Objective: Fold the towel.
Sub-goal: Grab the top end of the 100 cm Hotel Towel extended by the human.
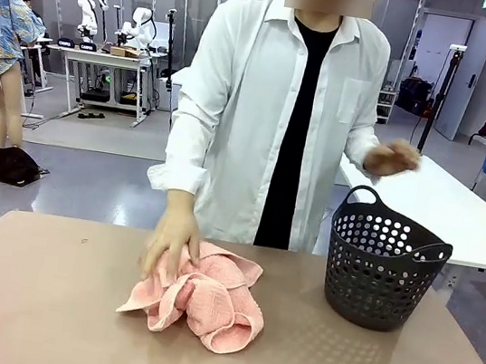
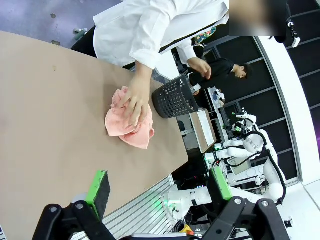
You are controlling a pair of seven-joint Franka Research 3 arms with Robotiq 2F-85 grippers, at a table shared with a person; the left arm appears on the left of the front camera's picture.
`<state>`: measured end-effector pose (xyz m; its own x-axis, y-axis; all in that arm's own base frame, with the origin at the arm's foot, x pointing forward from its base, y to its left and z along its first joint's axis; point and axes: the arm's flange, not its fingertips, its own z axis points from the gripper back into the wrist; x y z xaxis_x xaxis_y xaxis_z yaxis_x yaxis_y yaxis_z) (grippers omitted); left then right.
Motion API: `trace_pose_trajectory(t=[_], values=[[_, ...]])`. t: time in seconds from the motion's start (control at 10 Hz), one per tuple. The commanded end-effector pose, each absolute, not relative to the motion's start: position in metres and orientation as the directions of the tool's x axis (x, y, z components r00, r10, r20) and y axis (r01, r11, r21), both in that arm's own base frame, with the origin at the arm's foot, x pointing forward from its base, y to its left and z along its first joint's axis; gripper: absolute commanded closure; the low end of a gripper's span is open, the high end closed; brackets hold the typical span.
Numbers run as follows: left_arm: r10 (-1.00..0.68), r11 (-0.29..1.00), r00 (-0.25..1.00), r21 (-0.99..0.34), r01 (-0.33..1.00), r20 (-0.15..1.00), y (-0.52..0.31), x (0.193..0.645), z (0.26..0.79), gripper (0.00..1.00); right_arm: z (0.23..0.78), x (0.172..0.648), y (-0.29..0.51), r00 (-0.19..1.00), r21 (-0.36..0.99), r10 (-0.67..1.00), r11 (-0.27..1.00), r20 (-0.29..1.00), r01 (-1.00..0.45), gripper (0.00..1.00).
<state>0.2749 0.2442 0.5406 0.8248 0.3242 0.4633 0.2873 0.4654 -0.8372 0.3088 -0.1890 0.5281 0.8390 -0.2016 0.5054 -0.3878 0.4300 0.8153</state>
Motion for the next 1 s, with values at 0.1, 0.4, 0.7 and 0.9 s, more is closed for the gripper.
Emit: trace_pose_trajectory(t=[0.1, 0.4, 0.7, 0.9], values=[[0.316, 0.46, 0.823, -0.835, 0.302, 0.472, 0.2447, 0.2734, 0.5409, 0.0, 0.5294, 0.3085, -0.1905, 0.839, 0.814, -0.195, 0.428, 0.508, -0.394, 0.0], [0.316, 0.46, 0.823, -0.835, 0.302, 0.472, 0.2447, 0.2734, 0.5409, 0.0, 0.5294, 0.3085, -0.1905, 0.839, 0.814, -0.195, 0.428, 0.508, -0.394, 0.0], [0.316, 0.46, 0.823, -0.835, 0.302, 0.472, 0.2447, 0.2734, 0.5409, 0.0, 0.5294, 0.3085, -0.1905, 0.839, 0.814, -0.195, 0.428, 0.508, -0.394, 0.0], [0.316, 0.46, 0.823, -0.835, 0.302, 0.472, 0.2447, 0.2734, 0.5409, 0.0, 0.5294, 0.3085, -0.1905, 0.839, 0.814, -0.195, 0.428, 0.508, -0.394, 0.0]])
